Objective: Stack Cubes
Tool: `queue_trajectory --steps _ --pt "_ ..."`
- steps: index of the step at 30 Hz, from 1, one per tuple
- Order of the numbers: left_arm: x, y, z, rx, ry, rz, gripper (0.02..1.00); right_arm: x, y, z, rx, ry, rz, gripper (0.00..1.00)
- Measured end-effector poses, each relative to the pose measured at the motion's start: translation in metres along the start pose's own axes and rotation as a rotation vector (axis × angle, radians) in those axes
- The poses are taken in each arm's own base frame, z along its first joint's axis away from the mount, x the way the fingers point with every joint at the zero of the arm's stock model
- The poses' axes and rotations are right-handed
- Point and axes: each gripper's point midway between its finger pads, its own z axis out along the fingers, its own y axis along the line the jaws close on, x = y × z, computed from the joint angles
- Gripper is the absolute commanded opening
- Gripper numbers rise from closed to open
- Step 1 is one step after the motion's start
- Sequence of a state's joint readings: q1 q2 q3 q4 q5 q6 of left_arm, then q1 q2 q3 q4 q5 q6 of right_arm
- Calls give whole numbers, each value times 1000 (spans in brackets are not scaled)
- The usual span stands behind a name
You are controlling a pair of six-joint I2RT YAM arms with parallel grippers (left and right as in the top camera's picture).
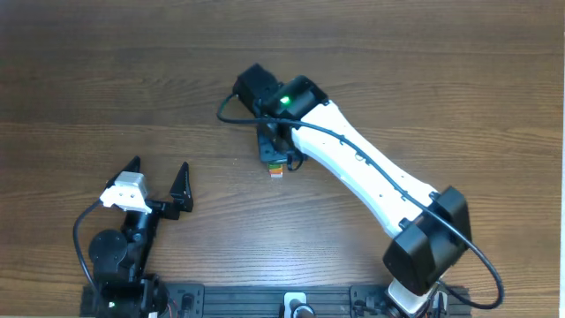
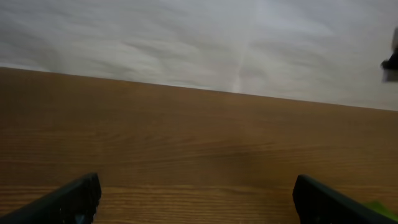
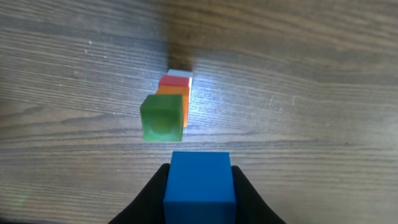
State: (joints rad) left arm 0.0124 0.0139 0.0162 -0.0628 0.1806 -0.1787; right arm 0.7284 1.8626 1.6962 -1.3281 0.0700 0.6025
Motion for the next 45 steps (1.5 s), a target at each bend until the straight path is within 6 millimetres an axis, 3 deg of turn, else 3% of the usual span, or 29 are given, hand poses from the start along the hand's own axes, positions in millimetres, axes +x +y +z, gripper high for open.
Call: queue_trajectory --steps 20,45 --pt "0 0 0 0 0 0 998 -7 14 31 -6 39 22 16" --pt "0 0 0 0 0 0 998 -5 22 32 -35 43 15 16"
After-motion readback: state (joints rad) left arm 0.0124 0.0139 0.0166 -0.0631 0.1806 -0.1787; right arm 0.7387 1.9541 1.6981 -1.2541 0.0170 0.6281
